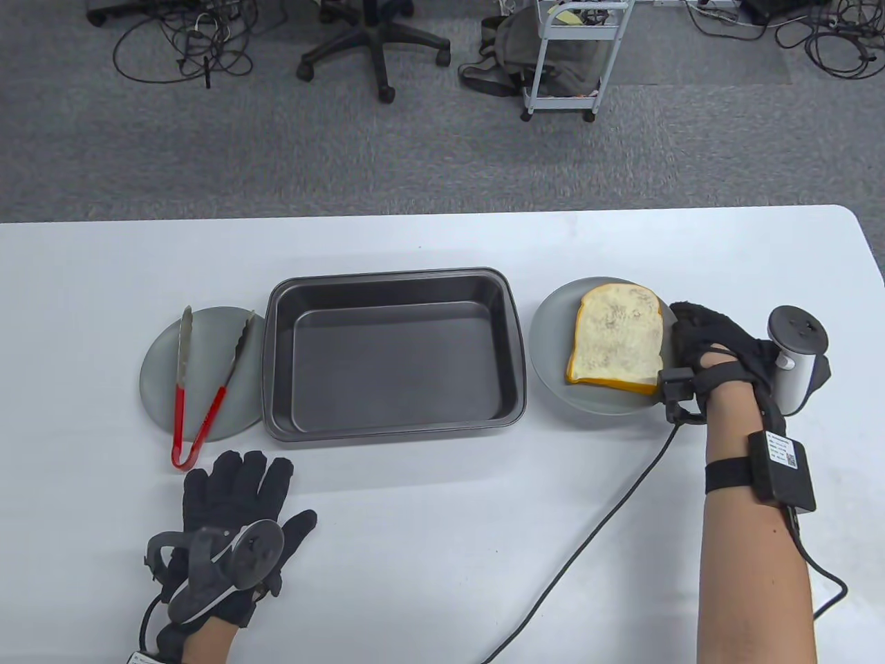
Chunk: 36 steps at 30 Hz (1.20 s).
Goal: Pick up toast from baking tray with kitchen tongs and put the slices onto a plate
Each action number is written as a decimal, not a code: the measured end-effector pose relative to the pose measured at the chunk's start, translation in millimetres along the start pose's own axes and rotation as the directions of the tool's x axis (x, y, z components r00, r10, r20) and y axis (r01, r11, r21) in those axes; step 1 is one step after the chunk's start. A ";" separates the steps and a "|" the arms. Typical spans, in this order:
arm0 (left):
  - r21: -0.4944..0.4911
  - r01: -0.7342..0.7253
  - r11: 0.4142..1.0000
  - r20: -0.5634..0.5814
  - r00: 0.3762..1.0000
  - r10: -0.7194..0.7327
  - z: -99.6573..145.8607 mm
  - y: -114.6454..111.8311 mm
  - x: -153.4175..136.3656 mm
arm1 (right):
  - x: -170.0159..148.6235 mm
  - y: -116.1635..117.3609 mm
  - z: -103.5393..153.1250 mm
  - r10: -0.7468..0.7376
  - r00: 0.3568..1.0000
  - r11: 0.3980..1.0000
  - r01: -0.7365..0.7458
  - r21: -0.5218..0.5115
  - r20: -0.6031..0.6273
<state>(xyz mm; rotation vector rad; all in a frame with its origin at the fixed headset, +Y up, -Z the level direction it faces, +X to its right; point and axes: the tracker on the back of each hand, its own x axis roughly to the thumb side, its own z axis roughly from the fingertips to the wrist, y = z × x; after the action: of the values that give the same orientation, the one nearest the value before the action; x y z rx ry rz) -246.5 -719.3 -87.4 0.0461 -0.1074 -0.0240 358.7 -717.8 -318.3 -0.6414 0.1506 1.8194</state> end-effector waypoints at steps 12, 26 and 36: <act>-0.013 -0.038 0.999 0.010 0.999 0.038 -2.1 -0.7 -2.2 | -12.8 34.8 -34.7 0.150 0.987 0.989 -0.150 0.005 -0.048; 0.002 -0.041 0.999 0.015 0.999 0.041 -2.1 -0.1 0.1 | 15.5 57.3 -37.4 0.584 0.811 0.793 -0.577 -0.195 -0.023; 0.007 -0.028 1.000 0.007 1.000 0.028 -3.1 0.0 1.1 | 19.9 64.4 -39.7 0.659 0.750 0.724 -0.654 -0.220 -0.062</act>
<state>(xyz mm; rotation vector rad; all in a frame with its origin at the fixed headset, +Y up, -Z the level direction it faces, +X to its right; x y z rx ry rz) -245.1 -719.2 -90.4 0.0517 -0.1146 0.0045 309.7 -739.6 -375.2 -0.7948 0.1696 2.5674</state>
